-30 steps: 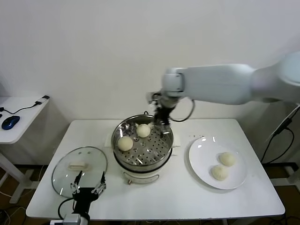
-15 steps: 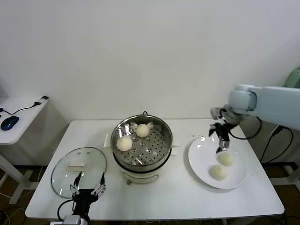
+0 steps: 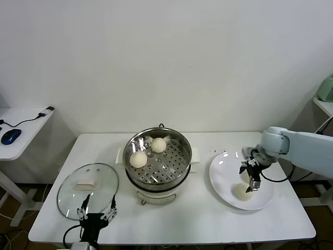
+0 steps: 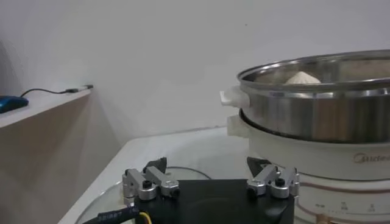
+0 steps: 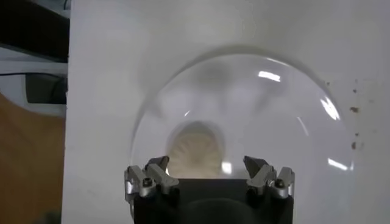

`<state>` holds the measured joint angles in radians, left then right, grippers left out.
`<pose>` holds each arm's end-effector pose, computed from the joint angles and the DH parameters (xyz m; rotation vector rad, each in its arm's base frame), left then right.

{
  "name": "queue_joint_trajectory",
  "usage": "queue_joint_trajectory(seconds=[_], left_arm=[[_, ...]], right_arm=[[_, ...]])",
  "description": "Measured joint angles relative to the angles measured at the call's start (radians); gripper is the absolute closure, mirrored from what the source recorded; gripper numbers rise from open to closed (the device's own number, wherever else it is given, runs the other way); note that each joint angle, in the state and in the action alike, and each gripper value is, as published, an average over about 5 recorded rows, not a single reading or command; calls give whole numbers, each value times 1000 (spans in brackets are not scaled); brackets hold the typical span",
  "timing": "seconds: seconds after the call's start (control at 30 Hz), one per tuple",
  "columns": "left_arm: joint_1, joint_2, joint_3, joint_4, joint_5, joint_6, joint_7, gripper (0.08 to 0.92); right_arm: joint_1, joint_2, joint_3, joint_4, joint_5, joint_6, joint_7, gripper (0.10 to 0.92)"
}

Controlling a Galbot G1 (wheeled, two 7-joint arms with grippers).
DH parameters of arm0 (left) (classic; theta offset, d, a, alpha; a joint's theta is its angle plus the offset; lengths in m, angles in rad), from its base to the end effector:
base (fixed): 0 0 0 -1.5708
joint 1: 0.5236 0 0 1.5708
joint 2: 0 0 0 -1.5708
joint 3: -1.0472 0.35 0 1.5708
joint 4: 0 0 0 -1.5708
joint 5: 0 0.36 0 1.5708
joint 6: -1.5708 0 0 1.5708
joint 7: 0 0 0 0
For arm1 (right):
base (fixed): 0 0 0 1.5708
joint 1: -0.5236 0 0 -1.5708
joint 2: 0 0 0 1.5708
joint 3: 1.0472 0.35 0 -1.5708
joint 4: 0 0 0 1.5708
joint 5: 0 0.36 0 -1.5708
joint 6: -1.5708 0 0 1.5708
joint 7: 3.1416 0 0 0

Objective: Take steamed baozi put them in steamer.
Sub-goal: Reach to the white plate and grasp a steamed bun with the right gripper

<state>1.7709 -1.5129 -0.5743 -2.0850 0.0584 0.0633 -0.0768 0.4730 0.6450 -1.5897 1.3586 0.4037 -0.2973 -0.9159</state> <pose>0.1209 0.0259 -0.3360 0.1186 -2.8657 -0.2099 0.4870 -0.1591 -0.2066 1.2563 -1.2811 1.1822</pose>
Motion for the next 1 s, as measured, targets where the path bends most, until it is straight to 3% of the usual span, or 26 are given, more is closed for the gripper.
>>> queue_joint_trajectory(seconds=[0.4,0.67,1.0], left_arm=[[-2,-1,-1,7,-1,0,0,177],[-2,-1,2,8,-2,0,-1,177],[0,0,2,2,-4,3,-1,177]], right_arm=[[-108,10,77,-41,-46,-16,13,203],[-122,9,96,-50,-64,-16,13,336],[-41,6,68,-21,-44,5,-16,347]])
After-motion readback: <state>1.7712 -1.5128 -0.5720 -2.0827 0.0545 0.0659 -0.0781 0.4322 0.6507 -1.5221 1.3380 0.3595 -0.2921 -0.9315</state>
